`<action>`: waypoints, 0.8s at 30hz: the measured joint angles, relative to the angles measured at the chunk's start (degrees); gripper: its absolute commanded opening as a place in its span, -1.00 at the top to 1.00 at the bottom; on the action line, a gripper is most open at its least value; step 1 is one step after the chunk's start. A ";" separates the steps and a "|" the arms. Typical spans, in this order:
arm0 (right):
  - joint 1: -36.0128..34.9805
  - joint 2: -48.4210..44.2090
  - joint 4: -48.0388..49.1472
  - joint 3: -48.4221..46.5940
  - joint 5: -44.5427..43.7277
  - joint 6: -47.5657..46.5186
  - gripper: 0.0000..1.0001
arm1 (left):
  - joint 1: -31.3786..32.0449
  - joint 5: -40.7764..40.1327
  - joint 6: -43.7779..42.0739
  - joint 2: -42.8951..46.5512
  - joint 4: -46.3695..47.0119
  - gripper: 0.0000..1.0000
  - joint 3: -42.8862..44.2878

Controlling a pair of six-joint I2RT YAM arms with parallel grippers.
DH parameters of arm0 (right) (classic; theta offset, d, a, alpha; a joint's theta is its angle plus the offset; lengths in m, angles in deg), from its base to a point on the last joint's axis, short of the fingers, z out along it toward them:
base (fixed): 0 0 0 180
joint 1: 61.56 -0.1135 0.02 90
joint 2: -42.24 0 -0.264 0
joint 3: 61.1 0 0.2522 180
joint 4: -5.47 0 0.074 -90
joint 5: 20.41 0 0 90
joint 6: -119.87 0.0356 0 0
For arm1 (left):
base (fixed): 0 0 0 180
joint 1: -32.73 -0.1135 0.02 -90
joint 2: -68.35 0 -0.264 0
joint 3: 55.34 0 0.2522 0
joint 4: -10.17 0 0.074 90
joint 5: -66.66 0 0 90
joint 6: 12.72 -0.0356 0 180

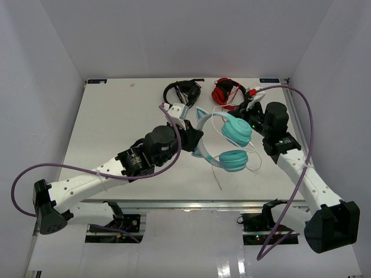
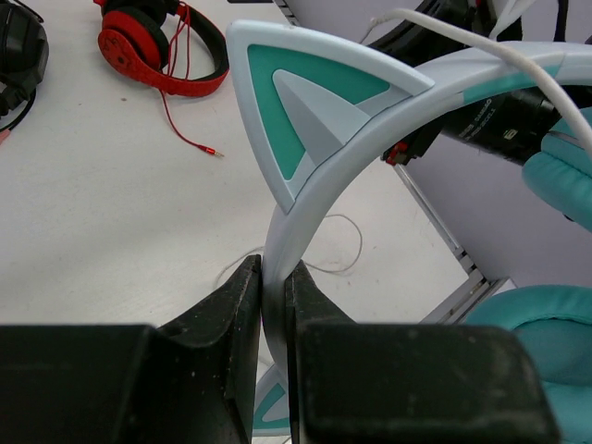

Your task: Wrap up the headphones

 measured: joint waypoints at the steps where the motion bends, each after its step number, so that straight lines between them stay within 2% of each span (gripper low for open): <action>1: 0.21 -0.05 0.03 0.33 1.55 0.64 0.85 | 0.01 -0.18 0.24 0.00 0.63 1.00 0.00; 13: 6.40 -0.08 8.85 6.17 19.07 12.25 0.85 | 0.01 -3.64 1.08 0.52 5.45 1.00 0.13; 19: 7.15 -0.02 16.45 8.92 27.58 16.79 0.85 | 0.01 -4.72 0.56 -0.26 1.62 1.00 3.96; 24: 8.38 -0.02 22.17 11.35 31.24 19.71 0.85 | 0.01 -6.60 0.65 -0.98 -2.22 1.00 8.40</action>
